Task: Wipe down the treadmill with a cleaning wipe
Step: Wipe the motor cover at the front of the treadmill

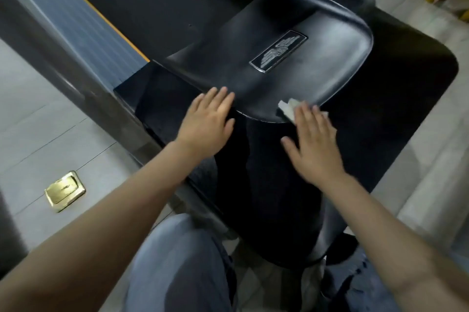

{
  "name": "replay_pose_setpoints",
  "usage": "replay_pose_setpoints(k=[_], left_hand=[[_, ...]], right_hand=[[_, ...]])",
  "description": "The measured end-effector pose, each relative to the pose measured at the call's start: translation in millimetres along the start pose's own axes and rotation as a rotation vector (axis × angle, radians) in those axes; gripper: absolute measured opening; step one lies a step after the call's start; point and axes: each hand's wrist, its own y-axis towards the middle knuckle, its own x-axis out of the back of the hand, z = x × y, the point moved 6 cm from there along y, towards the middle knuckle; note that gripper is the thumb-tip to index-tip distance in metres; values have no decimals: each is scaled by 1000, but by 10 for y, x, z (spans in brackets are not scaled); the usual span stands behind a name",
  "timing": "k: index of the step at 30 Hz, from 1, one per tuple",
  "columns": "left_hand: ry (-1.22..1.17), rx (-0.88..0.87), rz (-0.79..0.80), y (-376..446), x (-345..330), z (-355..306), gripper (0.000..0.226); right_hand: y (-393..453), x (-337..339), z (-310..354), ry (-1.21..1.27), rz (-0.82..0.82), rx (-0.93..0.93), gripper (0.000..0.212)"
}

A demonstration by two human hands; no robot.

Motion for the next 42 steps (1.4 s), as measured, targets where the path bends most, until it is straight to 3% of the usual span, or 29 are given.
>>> replay_pose_setpoints(k=[2, 4, 6, 7, 10, 12, 16, 18, 21, 25, 30, 35, 37, 40, 42], left_hand=[[-132, -135, -52, 118, -51, -375, 61], [-195, -216, -51, 197, -150, -622, 57], [-235, -241, -82, 214, -228, -719, 53], [-253, -240, -107, 211, -248, -724, 52], [-285, -231, -135, 199, -277, -700, 51], [-295, -231, -144, 194, -284, -691, 50], [-308, -233, -146, 214, -308, -680, 48], [-315, -235, -149, 210, -310, -677, 49], [-323, -237, -161, 195, -304, -682, 49], [-335, -236, -175, 190, -324, -665, 47], [-346, -222, -184, 200, -345, -639, 47], [-325, -244, -194, 202, -341, -641, 48], [-325, -242, -185, 202, -352, -636, 48], [-323, -223, -166, 193, -351, -634, 49], [-315, -222, -166, 192, -351, -646, 49]], right_hand=[[-629, -148, 286, -21, 0, 135, 84], [-1340, -243, 634, -48, 91, 388, 84], [-1318, -282, 585, -63, 119, 497, 81], [-1070, -250, 485, -70, 77, 435, 79], [-289, -26, 128, 28, -40, -60, 77], [-434, -96, 215, 58, -77, -173, 79], [-1899, -479, 808, -73, 52, 241, 76], [-2162, -540, 782, -81, 117, 329, 73], [-1465, -371, 466, -13, 15, 118, 73], [-917, -162, -27, 136, -84, -421, 75], [-1935, -405, 674, 134, -30, -333, 78], [-569, -140, 355, 97, -56, -274, 76], [-361, -139, 55, 165, -71, -412, 77], [-1004, -251, -439, 318, -157, -760, 81], [-1372, -302, -461, 419, -132, -882, 84]])
